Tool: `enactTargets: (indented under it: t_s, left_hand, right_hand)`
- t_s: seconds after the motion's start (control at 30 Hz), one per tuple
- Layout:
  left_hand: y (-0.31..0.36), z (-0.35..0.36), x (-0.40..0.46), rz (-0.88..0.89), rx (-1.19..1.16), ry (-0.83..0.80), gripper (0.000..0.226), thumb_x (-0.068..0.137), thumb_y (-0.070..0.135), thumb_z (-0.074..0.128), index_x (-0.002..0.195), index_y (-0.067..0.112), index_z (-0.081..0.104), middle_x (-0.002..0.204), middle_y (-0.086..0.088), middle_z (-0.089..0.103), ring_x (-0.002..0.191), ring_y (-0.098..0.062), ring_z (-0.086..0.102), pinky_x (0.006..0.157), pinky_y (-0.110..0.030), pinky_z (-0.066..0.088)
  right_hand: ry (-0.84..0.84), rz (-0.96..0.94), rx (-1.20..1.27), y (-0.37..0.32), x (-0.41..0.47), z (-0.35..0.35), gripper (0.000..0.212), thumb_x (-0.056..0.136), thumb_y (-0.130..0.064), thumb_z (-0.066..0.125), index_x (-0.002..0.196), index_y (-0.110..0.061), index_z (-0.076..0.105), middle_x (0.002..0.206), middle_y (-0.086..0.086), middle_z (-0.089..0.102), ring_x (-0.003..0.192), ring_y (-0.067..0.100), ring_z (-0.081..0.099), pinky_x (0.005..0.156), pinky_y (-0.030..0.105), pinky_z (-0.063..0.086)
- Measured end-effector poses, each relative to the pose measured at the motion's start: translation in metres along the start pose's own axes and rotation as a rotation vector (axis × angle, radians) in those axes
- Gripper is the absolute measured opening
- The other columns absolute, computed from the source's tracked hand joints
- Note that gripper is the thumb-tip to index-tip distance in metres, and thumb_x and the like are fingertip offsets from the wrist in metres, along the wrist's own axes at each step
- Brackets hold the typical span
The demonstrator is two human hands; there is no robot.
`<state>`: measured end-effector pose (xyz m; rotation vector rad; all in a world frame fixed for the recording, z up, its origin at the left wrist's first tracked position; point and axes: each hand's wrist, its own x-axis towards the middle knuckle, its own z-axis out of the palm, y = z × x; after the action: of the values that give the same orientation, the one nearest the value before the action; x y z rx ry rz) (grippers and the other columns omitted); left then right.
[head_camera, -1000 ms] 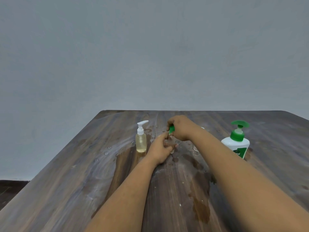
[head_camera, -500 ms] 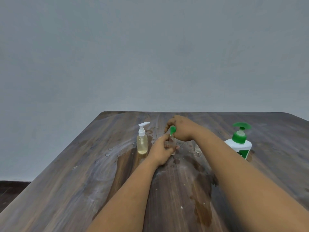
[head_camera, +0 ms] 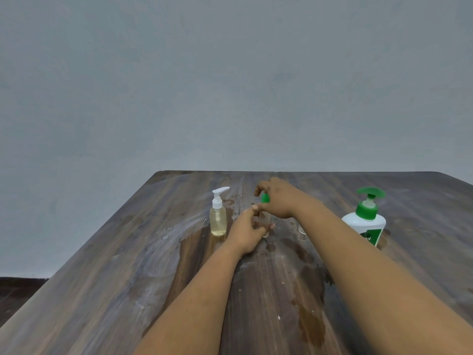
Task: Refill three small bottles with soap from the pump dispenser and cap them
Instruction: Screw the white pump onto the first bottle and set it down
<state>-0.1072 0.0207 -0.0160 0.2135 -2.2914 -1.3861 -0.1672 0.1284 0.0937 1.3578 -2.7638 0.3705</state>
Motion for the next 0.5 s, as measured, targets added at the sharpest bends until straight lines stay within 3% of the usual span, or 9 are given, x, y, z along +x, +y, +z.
enactTargets:
  t_s: [0.13,0.27,0.33,0.4,0.47,0.5]
  left_hand:
    - [0.0,0.0,0.001,0.014,0.01,-0.024,0.05,0.086,0.018,0.073,0.131,0.021,0.053,0.118,0.001,0.063,0.097,-0.013,0.068,0.091,-0.027,0.053]
    - [0.001,0.0,0.0,0.004,0.019,-0.034,0.041,0.087,0.022,0.073,0.123,0.024,0.055,0.111,0.002,0.068,0.097,-0.011,0.069,0.094,-0.035,0.053]
    - [0.001,0.001,-0.001,0.006,0.022,-0.023,0.039,0.088,0.021,0.071,0.125,0.022,0.056,0.11,0.003,0.068,0.096,-0.011,0.068,0.091,-0.032,0.053]
    - [0.001,0.0,-0.003,0.018,0.043,-0.006,0.039,0.09,0.021,0.068,0.127,0.019,0.055,0.108,0.006,0.068,0.092,-0.004,0.065,0.082,-0.018,0.049]
    - [0.003,-0.001,-0.006,0.019,0.063,0.015,0.037,0.091,0.018,0.065,0.127,0.02,0.054,0.106,0.009,0.067,0.089,0.0,0.062,0.075,-0.007,0.044]
    - [0.003,-0.002,-0.007,0.016,0.073,0.028,0.034,0.091,0.017,0.063,0.124,0.021,0.055,0.105,0.008,0.066,0.089,-0.002,0.062,0.076,-0.01,0.046]
  right_hand:
    - [0.152,-0.039,0.059,0.003,-0.003,-0.002,0.012,0.089,-0.019,0.069,0.1,-0.015,0.066,0.102,0.001,0.056,0.098,0.019,0.056,0.075,0.025,0.039]
    - [0.394,0.04,0.261,0.009,-0.013,-0.01,0.021,0.081,-0.012,0.077,0.094,-0.014,0.06,0.1,0.001,0.058,0.091,0.016,0.052,0.074,0.022,0.036]
    - [0.392,0.13,0.291,0.012,-0.017,-0.004,0.027,0.085,-0.014,0.074,0.107,-0.012,0.059,0.108,0.004,0.054,0.094,0.018,0.053,0.076,0.022,0.036]
    - [0.312,0.217,0.245,0.014,-0.02,0.011,0.032,0.094,-0.018,0.063,0.125,-0.013,0.058,0.123,0.01,0.048,0.104,0.024,0.055,0.083,0.024,0.038]
    - [0.3,0.248,0.253,0.015,-0.023,0.028,0.026,0.096,-0.016,0.058,0.121,-0.009,0.062,0.125,0.015,0.05,0.111,0.028,0.056,0.088,0.026,0.039]
    - [0.313,0.25,0.276,0.015,-0.025,0.036,0.02,0.095,-0.012,0.059,0.113,-0.005,0.065,0.12,0.016,0.056,0.109,0.028,0.057,0.087,0.027,0.04]
